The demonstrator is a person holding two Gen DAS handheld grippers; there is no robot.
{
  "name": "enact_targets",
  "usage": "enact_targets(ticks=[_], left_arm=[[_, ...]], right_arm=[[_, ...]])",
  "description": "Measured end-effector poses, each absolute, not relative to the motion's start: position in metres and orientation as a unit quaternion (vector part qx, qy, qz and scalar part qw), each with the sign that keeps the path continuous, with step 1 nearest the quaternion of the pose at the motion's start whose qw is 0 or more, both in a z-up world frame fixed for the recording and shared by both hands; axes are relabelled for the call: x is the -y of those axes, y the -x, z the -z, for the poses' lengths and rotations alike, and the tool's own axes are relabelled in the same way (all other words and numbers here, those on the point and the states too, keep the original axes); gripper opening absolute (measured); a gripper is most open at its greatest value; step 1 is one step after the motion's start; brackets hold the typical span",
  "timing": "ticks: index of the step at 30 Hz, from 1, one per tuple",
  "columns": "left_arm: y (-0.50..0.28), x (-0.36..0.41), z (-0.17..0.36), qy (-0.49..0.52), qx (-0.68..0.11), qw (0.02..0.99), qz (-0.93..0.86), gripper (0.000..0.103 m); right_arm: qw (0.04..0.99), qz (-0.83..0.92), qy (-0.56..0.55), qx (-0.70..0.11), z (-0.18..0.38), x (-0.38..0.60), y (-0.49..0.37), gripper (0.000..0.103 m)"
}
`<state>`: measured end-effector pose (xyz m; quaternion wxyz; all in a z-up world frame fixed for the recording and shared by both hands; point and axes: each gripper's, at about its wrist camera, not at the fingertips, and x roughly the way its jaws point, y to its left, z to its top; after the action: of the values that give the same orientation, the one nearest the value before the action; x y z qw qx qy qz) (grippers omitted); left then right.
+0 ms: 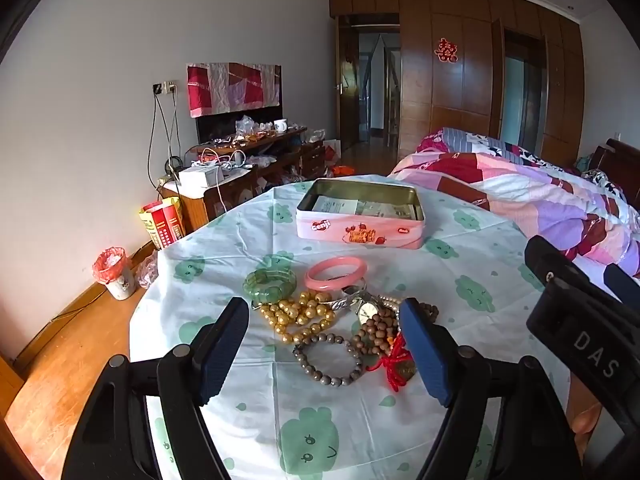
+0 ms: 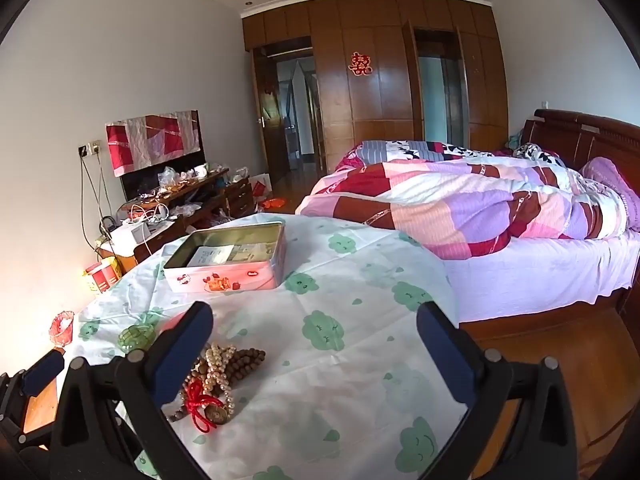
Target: Organize jewelry
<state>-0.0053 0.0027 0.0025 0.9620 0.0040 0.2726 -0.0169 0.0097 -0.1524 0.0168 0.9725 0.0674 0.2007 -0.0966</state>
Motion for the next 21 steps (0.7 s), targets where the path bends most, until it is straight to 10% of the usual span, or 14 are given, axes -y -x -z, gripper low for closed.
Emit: enact_targets(ticks=[21], left_arm=[[0.017, -0.007, -0.014, -0.003, -0.212, 0.977, 0.005, 0.078]], right_arm=[[0.974, 0.102, -0.078, -0.189, -0.022, 0.154, -0.005, 0.103]])
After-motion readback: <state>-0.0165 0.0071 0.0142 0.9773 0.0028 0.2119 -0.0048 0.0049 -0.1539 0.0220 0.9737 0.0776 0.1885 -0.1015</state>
